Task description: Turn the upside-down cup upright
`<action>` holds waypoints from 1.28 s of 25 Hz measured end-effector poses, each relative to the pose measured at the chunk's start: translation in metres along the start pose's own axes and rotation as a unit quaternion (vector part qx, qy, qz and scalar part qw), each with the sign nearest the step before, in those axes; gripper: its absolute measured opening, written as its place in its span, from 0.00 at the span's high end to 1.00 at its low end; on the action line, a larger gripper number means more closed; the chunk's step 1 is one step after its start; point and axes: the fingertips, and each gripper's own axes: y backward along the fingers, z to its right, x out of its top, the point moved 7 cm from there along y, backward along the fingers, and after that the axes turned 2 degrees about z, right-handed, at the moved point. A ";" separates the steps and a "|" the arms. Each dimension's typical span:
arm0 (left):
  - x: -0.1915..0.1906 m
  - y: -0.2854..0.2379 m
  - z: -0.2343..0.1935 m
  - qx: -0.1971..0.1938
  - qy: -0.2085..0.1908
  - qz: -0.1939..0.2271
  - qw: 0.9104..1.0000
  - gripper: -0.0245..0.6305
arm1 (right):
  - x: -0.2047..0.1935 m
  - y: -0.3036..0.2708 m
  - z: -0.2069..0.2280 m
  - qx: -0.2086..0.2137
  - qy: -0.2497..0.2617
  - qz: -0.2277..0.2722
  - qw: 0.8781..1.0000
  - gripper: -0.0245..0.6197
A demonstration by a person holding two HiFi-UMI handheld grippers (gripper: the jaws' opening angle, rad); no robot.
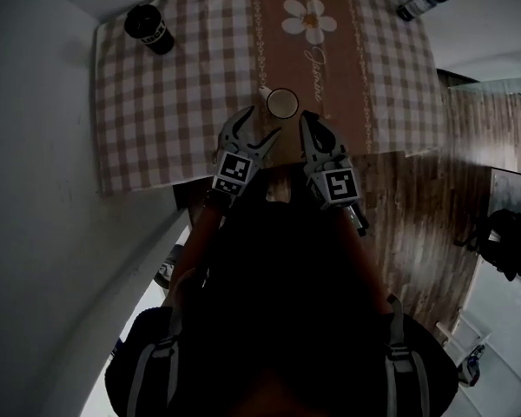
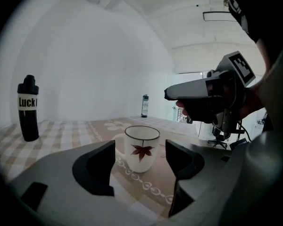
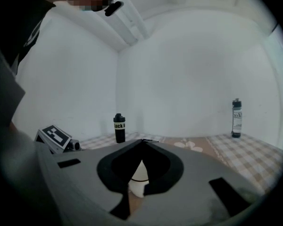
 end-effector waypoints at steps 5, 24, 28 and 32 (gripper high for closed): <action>-0.005 -0.022 -0.003 -0.005 -0.003 0.007 1.000 0.36 | -0.006 -0.007 0.010 -0.001 0.001 0.000 1.000 0.96; -0.022 -0.075 0.005 0.009 -0.014 -0.029 0.999 0.34 | -0.031 -0.015 0.040 -0.024 -0.031 -0.002 0.999 0.96; -0.023 -0.080 0.005 0.017 -0.015 -0.027 0.999 0.34 | -0.032 -0.016 0.043 -0.026 -0.035 -0.003 0.999 0.96; -0.025 -0.080 0.005 0.015 -0.014 -0.017 1.000 0.34 | -0.032 -0.019 0.043 -0.023 -0.033 -0.007 0.999 0.96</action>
